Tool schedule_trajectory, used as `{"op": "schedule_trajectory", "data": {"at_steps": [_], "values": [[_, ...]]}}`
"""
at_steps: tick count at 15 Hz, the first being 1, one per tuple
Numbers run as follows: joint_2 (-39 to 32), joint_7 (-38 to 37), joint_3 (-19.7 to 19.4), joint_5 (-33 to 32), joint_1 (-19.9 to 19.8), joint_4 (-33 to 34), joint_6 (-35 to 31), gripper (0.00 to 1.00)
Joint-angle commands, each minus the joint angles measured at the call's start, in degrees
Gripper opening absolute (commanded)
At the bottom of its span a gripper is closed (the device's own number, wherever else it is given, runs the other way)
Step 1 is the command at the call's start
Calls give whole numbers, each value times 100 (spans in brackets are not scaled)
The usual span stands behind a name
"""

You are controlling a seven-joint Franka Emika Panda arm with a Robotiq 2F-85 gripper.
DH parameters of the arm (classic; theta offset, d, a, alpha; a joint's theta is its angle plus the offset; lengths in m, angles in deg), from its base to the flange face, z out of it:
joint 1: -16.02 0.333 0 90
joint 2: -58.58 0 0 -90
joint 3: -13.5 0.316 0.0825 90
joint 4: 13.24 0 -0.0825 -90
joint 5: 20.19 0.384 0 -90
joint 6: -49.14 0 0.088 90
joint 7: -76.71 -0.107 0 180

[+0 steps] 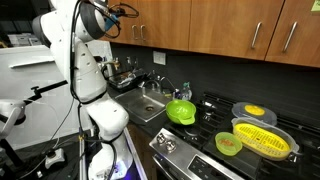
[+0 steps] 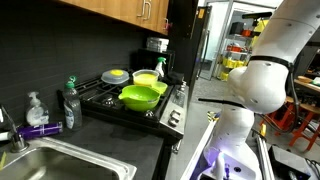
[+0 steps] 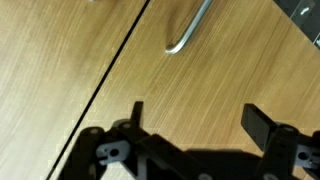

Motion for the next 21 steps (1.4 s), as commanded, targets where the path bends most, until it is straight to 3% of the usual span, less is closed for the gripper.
{"op": "schedule_trajectory", "data": {"at_steps": [1, 10, 21], "values": [[386, -929, -253, -82, -175, -275, -552, 100], [1298, -2279, -750, -32, -337, -1267, -1183, 100], [2008, -2862, -909, -24, -341, -2275, -1348, 100]]}}
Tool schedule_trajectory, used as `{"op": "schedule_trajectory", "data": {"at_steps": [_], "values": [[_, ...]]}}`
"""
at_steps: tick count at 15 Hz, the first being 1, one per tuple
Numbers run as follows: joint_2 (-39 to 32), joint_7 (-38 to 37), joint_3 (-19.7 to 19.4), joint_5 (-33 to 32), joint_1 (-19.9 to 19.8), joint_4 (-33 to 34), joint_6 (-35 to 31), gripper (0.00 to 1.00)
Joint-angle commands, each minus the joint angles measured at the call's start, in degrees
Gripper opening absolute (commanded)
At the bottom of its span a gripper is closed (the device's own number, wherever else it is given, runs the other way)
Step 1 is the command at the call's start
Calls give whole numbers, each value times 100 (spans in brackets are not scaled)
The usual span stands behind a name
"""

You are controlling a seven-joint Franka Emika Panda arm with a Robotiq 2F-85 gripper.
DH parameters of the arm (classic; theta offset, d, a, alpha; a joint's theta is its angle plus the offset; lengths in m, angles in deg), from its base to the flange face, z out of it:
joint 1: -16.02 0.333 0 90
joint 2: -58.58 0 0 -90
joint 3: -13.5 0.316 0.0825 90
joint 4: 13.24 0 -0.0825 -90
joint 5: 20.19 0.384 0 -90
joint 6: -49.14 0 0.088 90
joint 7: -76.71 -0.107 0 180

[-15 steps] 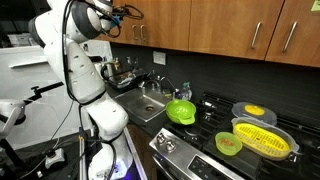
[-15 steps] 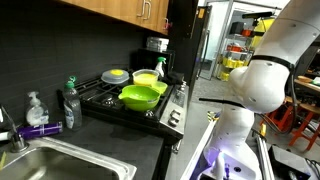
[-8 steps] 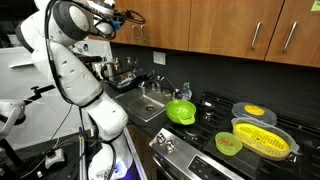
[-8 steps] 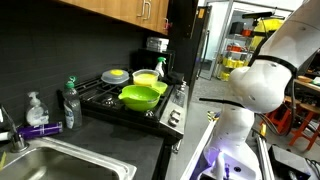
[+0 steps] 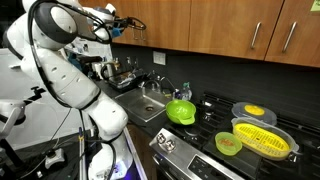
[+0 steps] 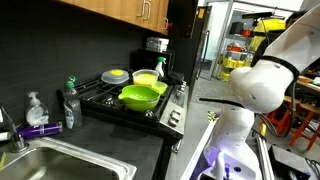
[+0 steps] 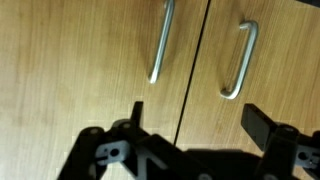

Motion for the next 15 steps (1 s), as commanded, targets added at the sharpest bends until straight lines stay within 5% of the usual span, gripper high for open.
{"op": "schedule_trajectory", "data": {"at_steps": [1, 9, 15], "values": [[268, -156, -51, -17, -75, -289, -159, 100], [305, 16, 53, 123, 47, -397, 32, 100], [177, -401, 534, -24, -354, -162, 256, 100]]}}
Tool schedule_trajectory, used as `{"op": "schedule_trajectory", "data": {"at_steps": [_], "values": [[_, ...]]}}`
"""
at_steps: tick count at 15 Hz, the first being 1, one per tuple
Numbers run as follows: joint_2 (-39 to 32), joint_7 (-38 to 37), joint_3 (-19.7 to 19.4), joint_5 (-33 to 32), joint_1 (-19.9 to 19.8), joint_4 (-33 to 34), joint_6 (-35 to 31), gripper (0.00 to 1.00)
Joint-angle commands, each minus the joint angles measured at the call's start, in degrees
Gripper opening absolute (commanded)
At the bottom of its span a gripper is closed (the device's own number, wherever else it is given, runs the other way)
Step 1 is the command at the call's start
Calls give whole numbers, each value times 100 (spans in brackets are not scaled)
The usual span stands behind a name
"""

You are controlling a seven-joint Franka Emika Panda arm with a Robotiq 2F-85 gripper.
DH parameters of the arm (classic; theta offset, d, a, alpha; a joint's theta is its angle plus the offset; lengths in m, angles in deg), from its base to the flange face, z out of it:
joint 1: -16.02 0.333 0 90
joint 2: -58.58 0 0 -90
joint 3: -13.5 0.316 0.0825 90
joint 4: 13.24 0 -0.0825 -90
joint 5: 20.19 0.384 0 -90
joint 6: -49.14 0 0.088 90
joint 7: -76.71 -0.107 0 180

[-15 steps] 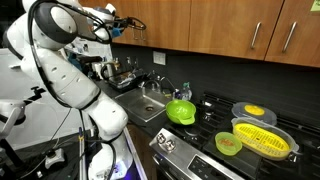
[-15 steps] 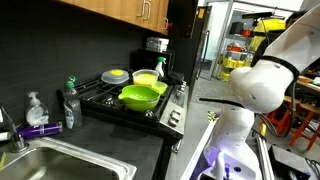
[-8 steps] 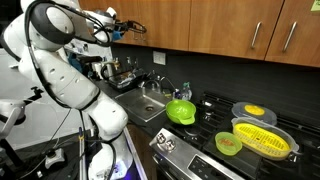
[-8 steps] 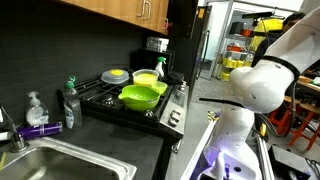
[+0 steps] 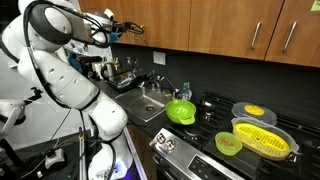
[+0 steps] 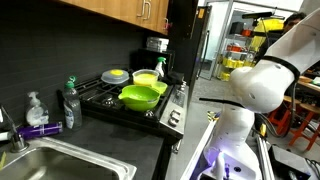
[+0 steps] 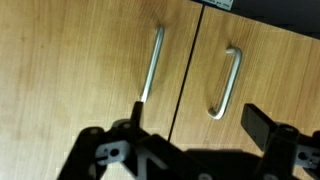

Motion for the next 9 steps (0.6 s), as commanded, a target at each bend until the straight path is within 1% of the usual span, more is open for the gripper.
{"op": "schedule_trajectory", "data": {"at_steps": [1, 4, 9], "values": [[-35, -276, 312, -78, -327, 179, 187, 100], [-99, -332, 466, -115, -510, 320, 276, 100], [-114, -347, 434, -139, -709, 455, 177, 100]]}}
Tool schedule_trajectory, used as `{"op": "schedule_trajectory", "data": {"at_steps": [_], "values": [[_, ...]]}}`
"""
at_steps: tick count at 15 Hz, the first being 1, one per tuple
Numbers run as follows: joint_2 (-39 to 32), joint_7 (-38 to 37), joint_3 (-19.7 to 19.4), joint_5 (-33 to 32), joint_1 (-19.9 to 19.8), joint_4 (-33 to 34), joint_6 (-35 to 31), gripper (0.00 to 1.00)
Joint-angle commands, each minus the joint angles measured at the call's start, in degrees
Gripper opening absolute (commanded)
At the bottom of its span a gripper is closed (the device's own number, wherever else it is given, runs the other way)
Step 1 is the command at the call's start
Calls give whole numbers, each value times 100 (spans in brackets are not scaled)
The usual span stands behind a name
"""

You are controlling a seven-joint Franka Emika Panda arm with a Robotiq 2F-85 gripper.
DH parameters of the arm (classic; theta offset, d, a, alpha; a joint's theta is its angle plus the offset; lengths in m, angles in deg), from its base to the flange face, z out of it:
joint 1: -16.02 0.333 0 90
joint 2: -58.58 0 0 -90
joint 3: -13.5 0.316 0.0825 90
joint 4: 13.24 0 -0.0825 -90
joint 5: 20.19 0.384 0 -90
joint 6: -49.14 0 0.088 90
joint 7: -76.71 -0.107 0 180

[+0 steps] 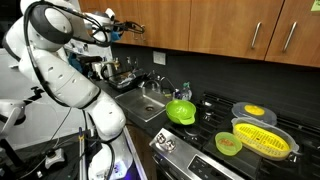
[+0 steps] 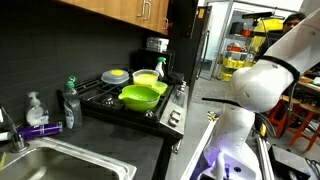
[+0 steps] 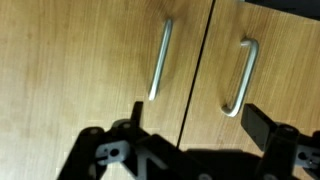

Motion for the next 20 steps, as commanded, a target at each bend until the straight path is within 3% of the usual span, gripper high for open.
{"op": "schedule_trajectory", "data": {"at_steps": [1, 9, 20], "values": [[-98, -115, 17, -134, -178, 192, -30, 100], [-426, -192, 152, -228, -444, 374, -144, 100], [-1164, -450, 652, -750, -771, 851, -38, 100]]}}
